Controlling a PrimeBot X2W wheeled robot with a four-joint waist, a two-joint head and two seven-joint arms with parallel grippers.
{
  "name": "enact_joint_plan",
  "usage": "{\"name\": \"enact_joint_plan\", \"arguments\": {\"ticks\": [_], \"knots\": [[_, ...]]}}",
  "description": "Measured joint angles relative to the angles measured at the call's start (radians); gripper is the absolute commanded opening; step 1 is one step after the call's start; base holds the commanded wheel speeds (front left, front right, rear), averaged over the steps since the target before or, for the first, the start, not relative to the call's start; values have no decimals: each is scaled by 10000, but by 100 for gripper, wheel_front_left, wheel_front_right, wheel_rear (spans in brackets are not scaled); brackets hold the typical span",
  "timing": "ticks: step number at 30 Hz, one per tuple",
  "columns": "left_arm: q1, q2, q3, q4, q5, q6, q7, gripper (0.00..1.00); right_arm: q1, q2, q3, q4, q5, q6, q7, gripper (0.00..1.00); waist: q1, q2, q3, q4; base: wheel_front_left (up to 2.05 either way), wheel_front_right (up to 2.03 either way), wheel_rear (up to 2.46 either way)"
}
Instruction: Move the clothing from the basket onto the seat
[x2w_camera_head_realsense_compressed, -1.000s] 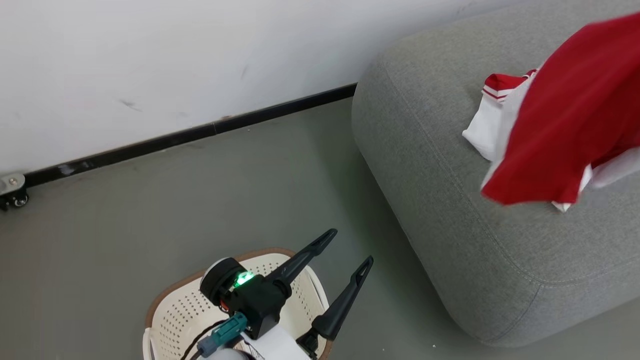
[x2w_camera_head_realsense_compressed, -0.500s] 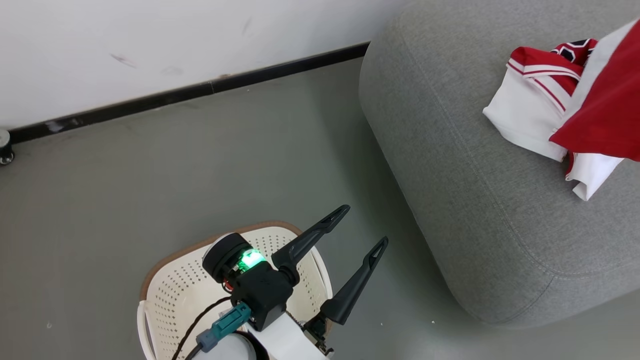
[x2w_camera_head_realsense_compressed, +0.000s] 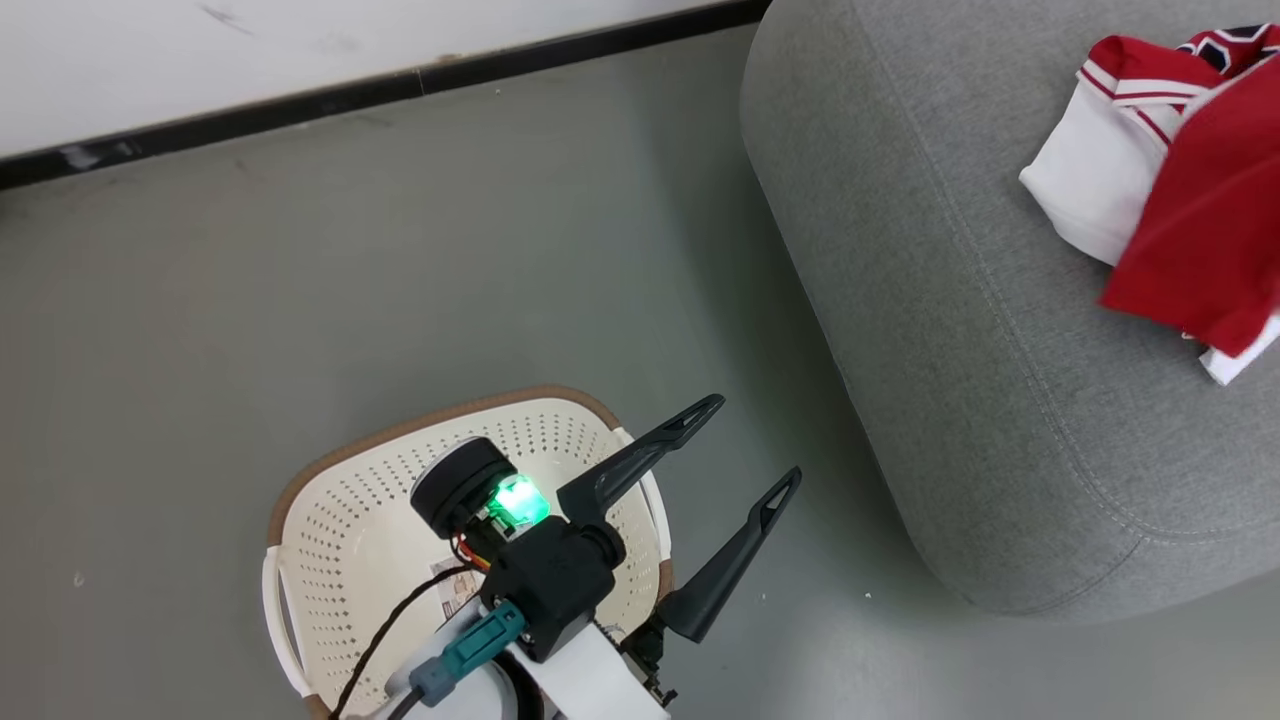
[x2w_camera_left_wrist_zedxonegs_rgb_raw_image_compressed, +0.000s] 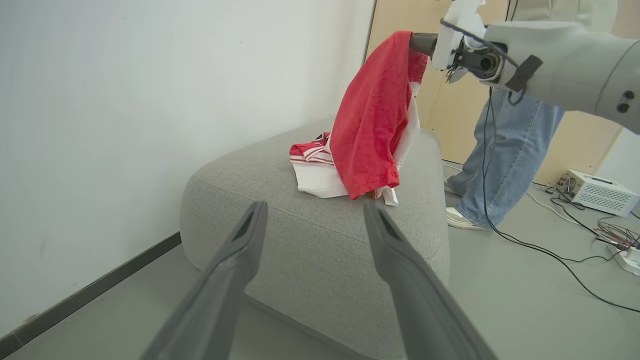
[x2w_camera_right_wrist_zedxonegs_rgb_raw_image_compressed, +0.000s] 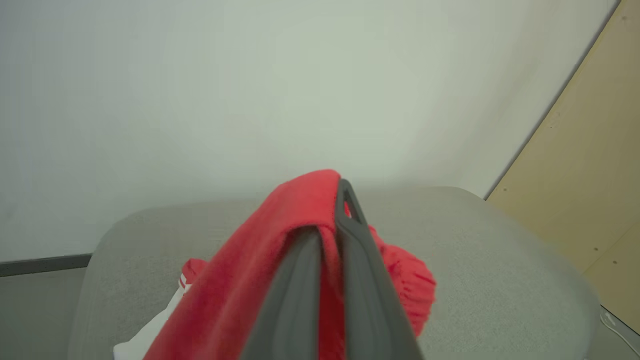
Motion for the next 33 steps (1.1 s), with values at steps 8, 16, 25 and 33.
{"name": "enact_joint_plan", "arguments": {"ticks": [8,16,25,33], "knots": [[-373,48,-186,-123,138,0,169,100,579,364,-201,828,-247,0,-299,0,0,0,615,-26,0,0,0],[-712,151,-209,-182,144,0,267,100,767,717,-360,1651,-433,0,-481,0,0,0,1153,-114,0,0,0],[-956,290,-176,-186,242,0,268,100,825,1126,-614,2209,-593,0,-706,90,0,0,1585,-283,0,0,0],[-1091,395,-105,-146,309,0,251,100,823,1442,-464,2326,-591,0,-1269,100,0,0,1711,-508,0,0,0]]}}
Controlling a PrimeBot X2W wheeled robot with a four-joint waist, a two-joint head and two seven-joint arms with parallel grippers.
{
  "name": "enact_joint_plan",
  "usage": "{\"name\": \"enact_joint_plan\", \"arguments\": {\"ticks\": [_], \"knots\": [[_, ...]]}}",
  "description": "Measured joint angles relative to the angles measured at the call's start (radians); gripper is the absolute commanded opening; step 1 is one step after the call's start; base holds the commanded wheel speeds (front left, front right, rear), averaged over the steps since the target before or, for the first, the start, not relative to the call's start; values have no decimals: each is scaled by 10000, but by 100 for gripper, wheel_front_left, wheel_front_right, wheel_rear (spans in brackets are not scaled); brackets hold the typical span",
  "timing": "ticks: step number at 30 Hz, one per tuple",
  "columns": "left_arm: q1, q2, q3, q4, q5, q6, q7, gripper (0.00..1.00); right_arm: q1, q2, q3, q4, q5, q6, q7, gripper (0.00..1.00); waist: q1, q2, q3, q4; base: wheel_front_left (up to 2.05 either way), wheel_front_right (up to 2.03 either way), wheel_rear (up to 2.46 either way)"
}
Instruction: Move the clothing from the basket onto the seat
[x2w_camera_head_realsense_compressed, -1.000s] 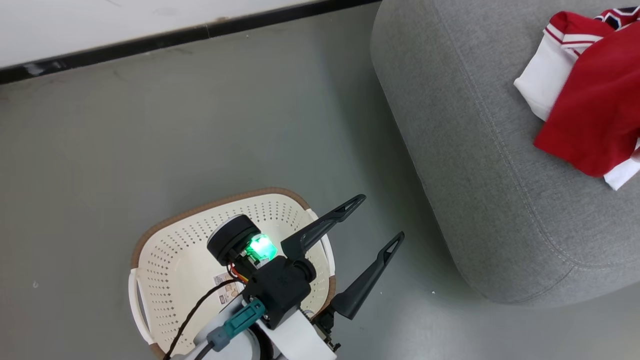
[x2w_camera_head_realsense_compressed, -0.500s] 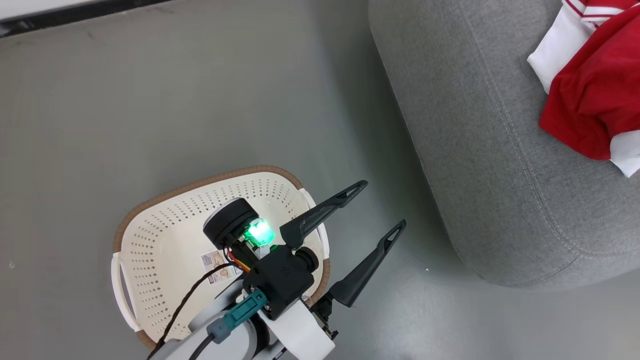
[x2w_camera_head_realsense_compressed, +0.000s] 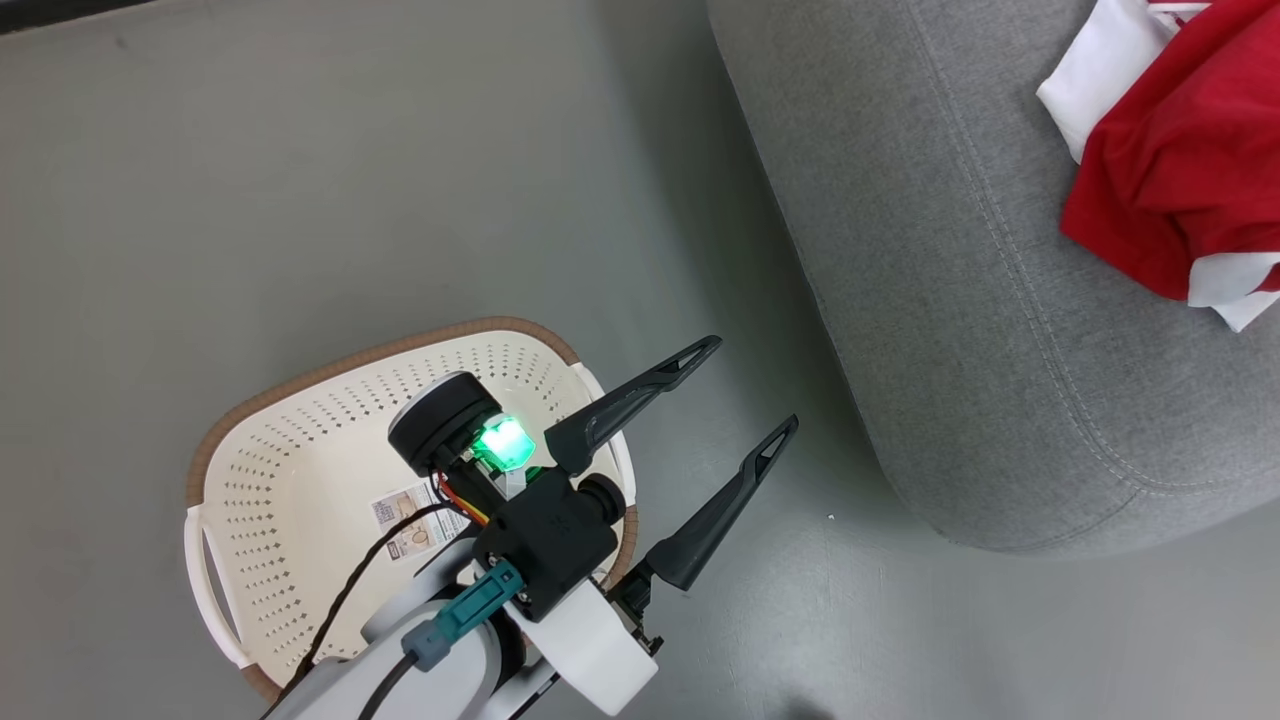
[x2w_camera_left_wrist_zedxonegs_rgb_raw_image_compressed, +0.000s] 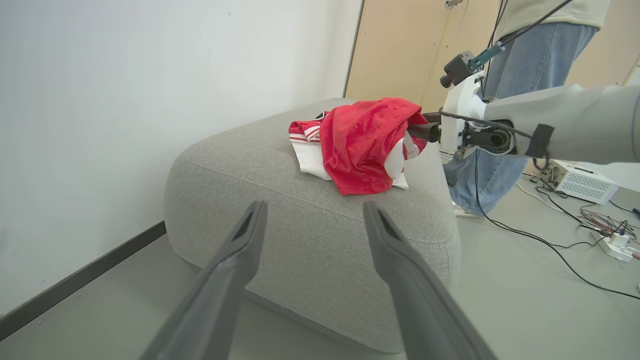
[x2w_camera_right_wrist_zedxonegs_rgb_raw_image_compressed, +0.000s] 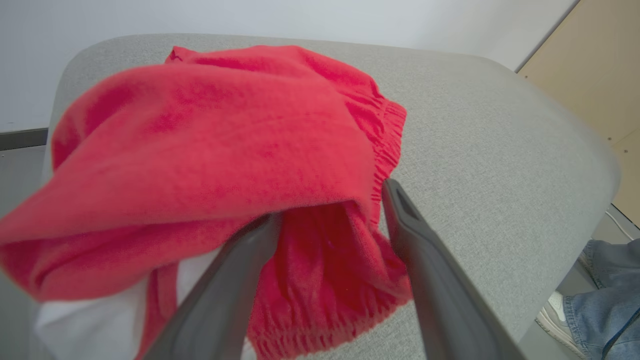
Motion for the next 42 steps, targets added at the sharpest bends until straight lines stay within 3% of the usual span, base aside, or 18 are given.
{"name": "enact_joint_plan", "arguments": {"ticks": [17,32,42], "knots": [[0,65,86,282,-104,0,-276,100,1369,309,1024,-539,295,0,-748,100,0,0,-401,-480,0,0,0],[39,188,305,466,-207,17,-508,100,2377,355,1469,-1979,951,0,-874,100,0,0,-882,-903,0,0,0],[391,186,644,738,-291,353,-740,100,2359,153,2284,-3258,1060,0,-926,100,0,0,-1413,-874,0,0,0]]}}
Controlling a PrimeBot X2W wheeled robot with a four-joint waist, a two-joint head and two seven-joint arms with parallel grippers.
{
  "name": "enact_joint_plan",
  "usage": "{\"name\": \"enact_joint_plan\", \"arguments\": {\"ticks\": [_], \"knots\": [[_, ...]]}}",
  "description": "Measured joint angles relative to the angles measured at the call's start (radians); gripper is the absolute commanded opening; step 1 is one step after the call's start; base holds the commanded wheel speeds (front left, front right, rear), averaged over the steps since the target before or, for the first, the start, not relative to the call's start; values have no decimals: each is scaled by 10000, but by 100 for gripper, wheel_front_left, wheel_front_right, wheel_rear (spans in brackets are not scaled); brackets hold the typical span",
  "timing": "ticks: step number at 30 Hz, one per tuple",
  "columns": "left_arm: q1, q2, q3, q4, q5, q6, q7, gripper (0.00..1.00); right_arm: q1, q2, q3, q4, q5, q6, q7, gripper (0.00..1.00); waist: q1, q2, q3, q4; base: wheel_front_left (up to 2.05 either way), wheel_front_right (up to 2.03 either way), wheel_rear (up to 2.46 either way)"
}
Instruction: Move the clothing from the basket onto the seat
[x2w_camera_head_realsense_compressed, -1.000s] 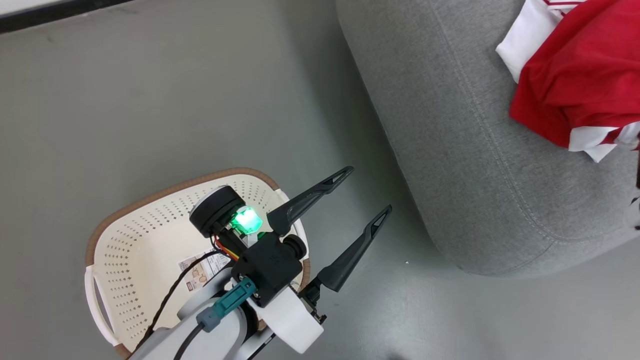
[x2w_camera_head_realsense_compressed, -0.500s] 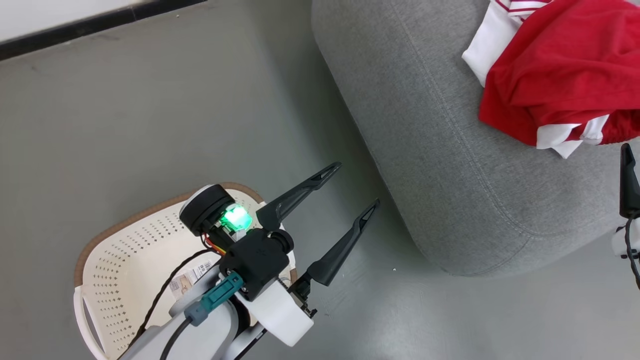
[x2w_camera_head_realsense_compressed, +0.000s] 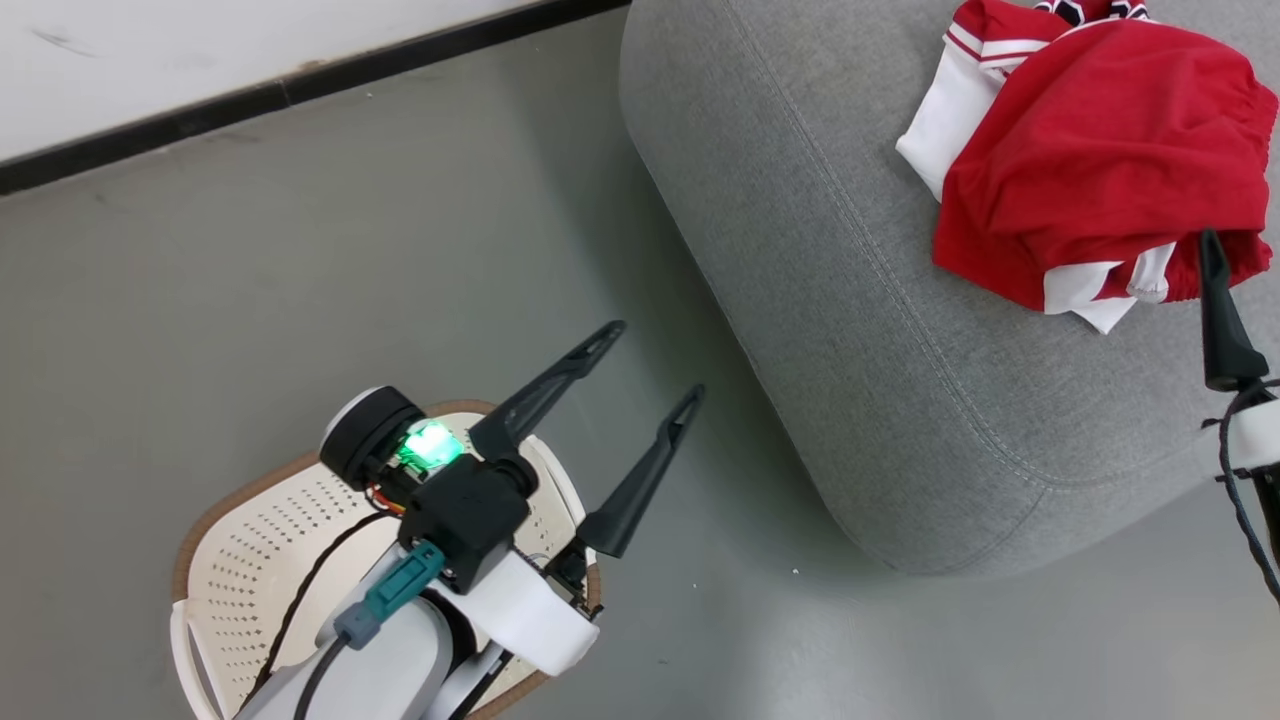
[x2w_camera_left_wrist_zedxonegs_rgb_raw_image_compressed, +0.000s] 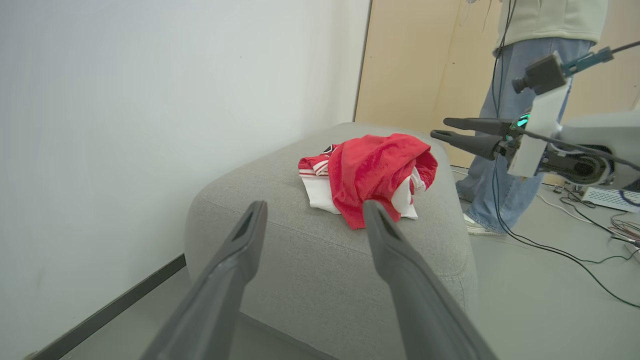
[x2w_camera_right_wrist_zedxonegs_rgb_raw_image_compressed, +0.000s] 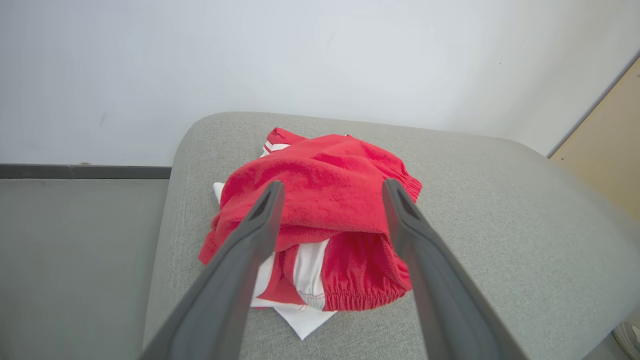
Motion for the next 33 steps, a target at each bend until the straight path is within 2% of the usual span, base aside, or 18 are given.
{"name": "enact_joint_plan", "arguments": {"ticks": [11,14,19,33], "knots": [[601,-96,648,372,-332,665,-286,100,-617,291,757,-696,-522,0,-2,100,0,0,-606,513,0,0,0],[816,-121,863,516,-445,861,-360,100,-749,477,775,-767,-539,0,-2,100,0,0,-773,703,0,0,0],[1254,-278,1290,765,-702,1160,-416,100,-779,1183,821,-848,-529,0,-2,100,0,0,-1115,1107,0,0,0],[2085,-487,2226,1275,-1124,1860,-491,100,-672,1708,1170,-976,-1147,0,0,100,0,0,-1907,2118,0,0,0]]}}
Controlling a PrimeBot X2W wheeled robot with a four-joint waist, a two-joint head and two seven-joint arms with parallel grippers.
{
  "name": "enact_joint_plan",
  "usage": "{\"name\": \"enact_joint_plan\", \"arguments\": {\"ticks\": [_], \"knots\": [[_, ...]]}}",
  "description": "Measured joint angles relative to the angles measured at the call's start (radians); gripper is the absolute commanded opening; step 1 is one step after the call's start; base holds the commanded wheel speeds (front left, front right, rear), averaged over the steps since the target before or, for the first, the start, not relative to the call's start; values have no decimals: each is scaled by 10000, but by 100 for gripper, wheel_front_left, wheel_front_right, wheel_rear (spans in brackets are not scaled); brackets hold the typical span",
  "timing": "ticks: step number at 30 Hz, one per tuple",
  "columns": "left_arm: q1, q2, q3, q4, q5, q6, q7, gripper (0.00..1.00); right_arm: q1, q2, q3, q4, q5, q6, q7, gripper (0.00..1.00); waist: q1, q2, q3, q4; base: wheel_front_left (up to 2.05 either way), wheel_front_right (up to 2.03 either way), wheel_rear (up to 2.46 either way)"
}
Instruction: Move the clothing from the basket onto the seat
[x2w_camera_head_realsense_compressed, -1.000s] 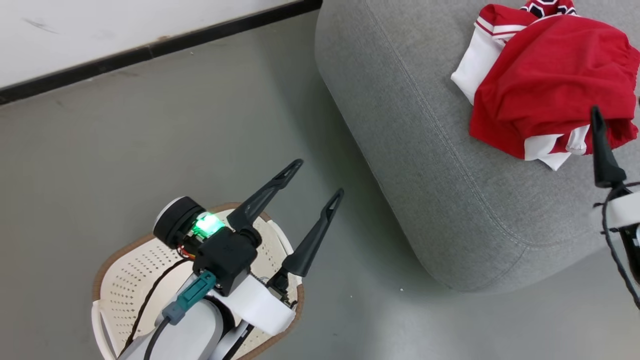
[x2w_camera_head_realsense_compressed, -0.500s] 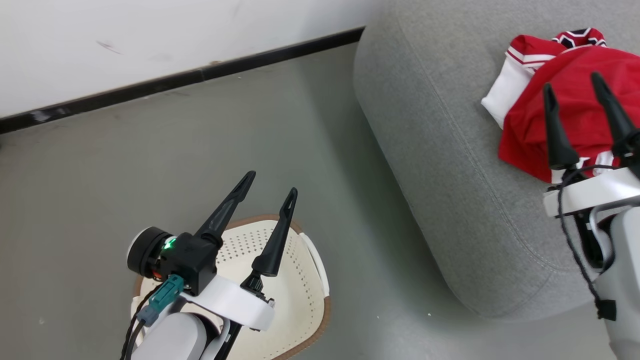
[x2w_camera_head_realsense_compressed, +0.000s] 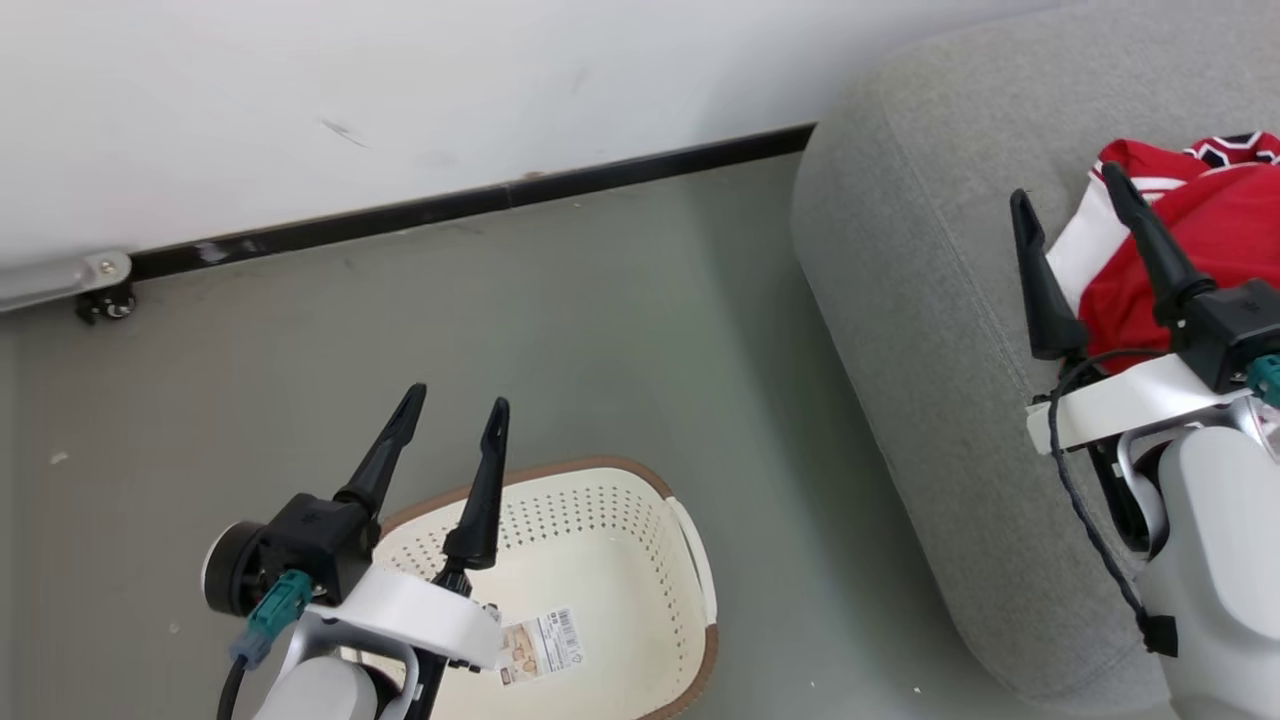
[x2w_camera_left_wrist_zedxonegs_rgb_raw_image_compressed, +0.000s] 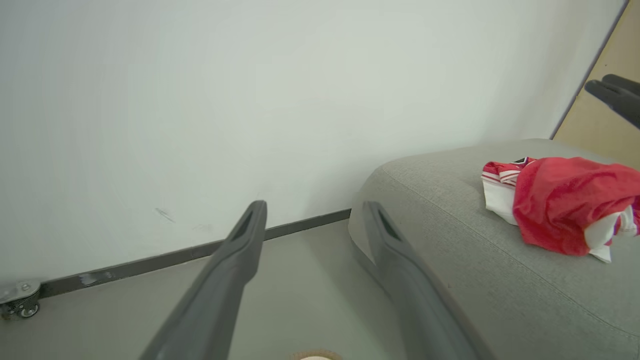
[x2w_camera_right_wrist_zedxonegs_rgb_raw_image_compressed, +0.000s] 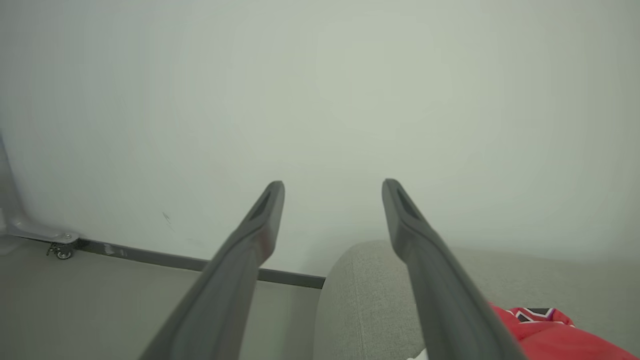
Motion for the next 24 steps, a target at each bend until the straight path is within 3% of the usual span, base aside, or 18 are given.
{"name": "enact_joint_plan", "arguments": {"ticks": [9,24], "knots": [[373,-215,662,82,17,550,0,100,633,579,-242,-38,-123,0,0,100,0,0,-512,596,0,0,0],[1107,-286,1237,328,543,1097,-2,100,2013,1202,-771,-42,-282,0,79,100,0,0,-1429,1296,0,0,0]]}}
